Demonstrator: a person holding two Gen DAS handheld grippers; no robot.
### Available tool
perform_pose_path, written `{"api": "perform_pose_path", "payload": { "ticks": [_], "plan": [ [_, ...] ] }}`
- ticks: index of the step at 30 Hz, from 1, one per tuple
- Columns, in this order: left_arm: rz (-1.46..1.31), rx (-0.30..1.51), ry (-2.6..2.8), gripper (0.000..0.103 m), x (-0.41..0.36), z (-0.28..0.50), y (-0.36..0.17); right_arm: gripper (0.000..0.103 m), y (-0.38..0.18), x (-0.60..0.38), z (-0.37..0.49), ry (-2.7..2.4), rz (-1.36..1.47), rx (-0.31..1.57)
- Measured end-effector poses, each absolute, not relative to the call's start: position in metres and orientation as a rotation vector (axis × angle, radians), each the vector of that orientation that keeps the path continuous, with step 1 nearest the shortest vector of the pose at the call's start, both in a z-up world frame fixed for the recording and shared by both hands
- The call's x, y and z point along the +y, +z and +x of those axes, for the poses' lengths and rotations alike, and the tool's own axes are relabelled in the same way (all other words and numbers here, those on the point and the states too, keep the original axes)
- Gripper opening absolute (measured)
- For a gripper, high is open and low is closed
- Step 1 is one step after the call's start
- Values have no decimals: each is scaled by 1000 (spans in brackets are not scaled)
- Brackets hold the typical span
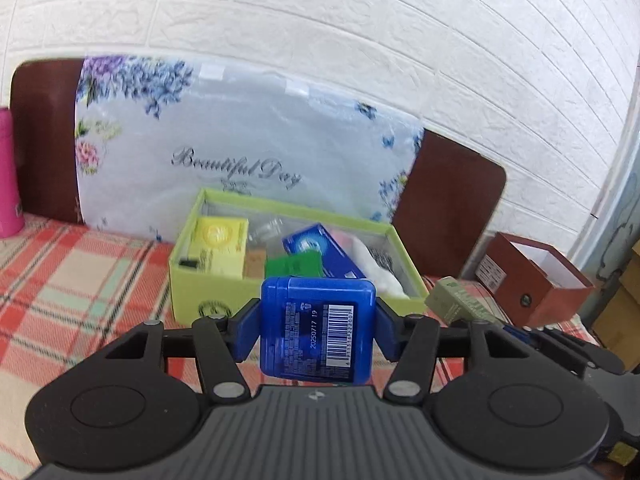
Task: Organize objects
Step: 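Carry blue tin and olive bar into the green box and release both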
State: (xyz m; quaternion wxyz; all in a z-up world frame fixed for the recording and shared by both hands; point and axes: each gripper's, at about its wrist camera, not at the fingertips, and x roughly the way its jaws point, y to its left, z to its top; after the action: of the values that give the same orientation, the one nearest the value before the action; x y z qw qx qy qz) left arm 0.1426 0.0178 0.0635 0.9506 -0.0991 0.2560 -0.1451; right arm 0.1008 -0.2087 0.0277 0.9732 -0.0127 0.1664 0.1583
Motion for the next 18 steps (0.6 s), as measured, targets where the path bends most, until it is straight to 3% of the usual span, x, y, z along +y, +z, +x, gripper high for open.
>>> {"api": "perform_pose_path", "payload": {
  "ticks": [15, 16, 18],
  "plan": [
    [-185, 491, -242, 60, 20, 251, 67, 22, 28, -188, 211, 293, -45, 285],
    [-192, 492, -246, 62, 21, 258, 61, 22, 24, -188, 221, 289, -42, 283],
    [-190, 518, -230, 77, 23, 271, 46, 27, 13, -184, 239, 285, -40, 295]
  ]
}}
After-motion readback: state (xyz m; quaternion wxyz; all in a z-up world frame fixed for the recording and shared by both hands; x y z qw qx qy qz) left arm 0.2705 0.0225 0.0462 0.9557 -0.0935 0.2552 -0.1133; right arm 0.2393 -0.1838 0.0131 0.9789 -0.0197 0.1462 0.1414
